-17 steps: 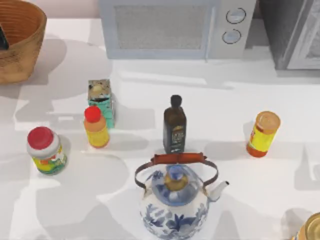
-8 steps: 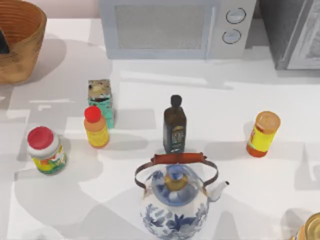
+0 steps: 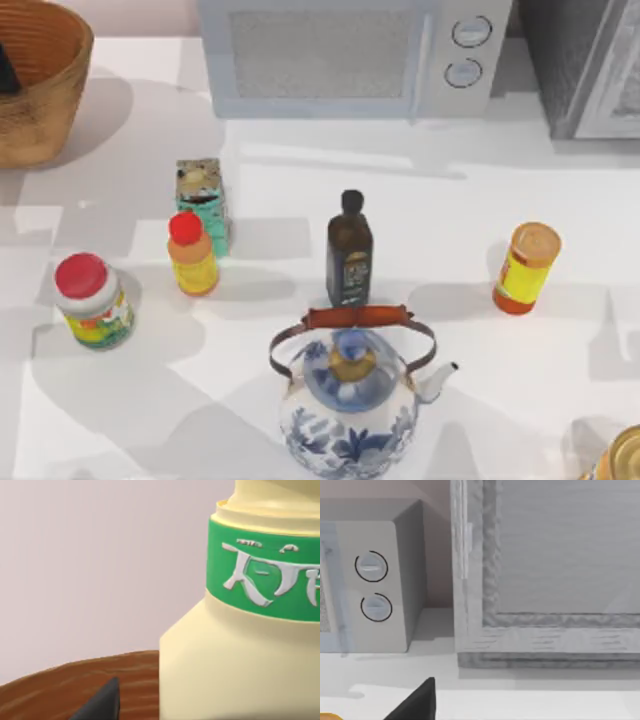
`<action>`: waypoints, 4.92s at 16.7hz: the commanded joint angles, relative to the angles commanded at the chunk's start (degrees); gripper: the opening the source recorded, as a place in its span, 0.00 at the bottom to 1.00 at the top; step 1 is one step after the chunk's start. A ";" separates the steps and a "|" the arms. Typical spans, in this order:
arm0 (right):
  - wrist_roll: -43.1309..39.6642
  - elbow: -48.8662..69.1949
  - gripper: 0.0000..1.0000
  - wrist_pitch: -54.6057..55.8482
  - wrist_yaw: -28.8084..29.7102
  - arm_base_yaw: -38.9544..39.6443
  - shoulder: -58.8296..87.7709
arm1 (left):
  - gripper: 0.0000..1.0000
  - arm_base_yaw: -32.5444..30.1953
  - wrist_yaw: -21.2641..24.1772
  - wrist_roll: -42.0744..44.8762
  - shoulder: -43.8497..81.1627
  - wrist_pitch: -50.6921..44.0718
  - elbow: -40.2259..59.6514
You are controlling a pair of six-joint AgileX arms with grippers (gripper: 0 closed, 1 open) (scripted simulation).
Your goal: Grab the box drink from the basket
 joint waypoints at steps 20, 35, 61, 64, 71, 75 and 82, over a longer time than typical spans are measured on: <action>0.00 0.00 1.00 0.00 0.00 0.00 0.00 | 0.25 -1.11 -1.04 -0.05 5.09 -3.96 9.12; 0.00 0.00 1.00 0.00 0.00 0.00 0.00 | 0.00 -0.68 -1.06 0.00 3.20 -5.92 9.57; 0.00 0.00 1.00 0.00 0.00 0.00 0.00 | 0.00 -1.99 -3.10 -0.15 -23.41 -38.76 13.41; 0.00 0.00 1.00 0.00 0.00 0.00 0.00 | 0.00 -3.38 -4.73 -0.13 -36.73 -41.91 4.42; 0.00 0.00 1.00 0.00 0.00 0.00 0.00 | 0.00 -7.70 -9.49 -0.11 -79.18 -51.71 -23.09; 0.00 0.00 1.00 0.00 0.00 0.00 0.00 | 0.00 -10.24 -12.22 -0.30 -101.82 -57.74 -39.29; 0.00 0.00 1.00 0.00 0.00 0.00 0.00 | 0.00 -12.91 -15.10 -0.55 -120.80 -64.11 -56.00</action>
